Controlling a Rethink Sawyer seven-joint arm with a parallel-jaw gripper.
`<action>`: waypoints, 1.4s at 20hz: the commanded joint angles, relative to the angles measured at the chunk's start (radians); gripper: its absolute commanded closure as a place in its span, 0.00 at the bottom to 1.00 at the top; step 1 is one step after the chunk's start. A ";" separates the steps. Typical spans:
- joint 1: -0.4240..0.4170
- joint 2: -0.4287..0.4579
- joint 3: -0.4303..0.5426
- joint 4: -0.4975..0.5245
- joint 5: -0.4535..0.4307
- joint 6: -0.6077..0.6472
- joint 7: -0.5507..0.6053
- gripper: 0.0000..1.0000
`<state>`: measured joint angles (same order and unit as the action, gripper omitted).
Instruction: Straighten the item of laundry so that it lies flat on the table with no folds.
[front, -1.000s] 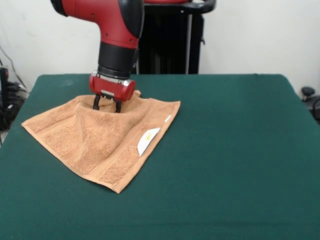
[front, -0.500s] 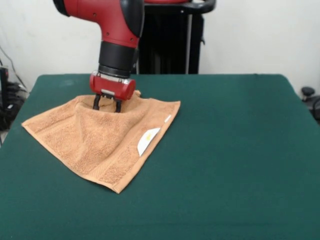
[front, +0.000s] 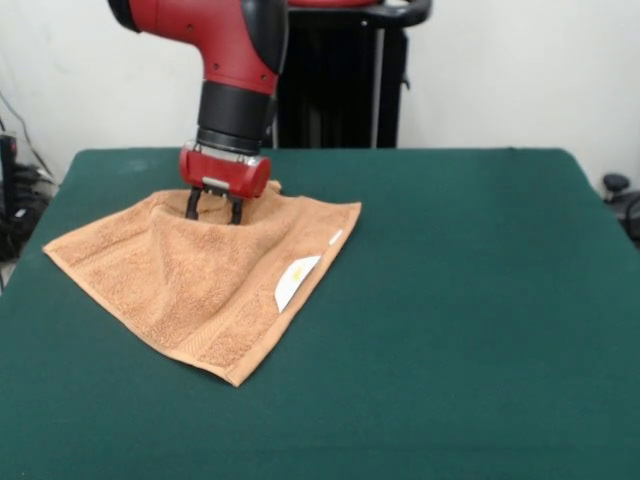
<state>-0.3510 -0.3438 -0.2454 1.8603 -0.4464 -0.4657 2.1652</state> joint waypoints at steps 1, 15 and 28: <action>-0.028 0.123 0.071 0.071 -0.087 0.198 0.038 0.00; -0.035 0.115 0.070 0.063 -0.117 0.193 0.054 0.00; -0.048 0.107 0.072 0.086 -0.134 0.196 0.053 0.00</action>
<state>-0.3730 -0.3492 -0.2445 1.8603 -0.5139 -0.4653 2.1652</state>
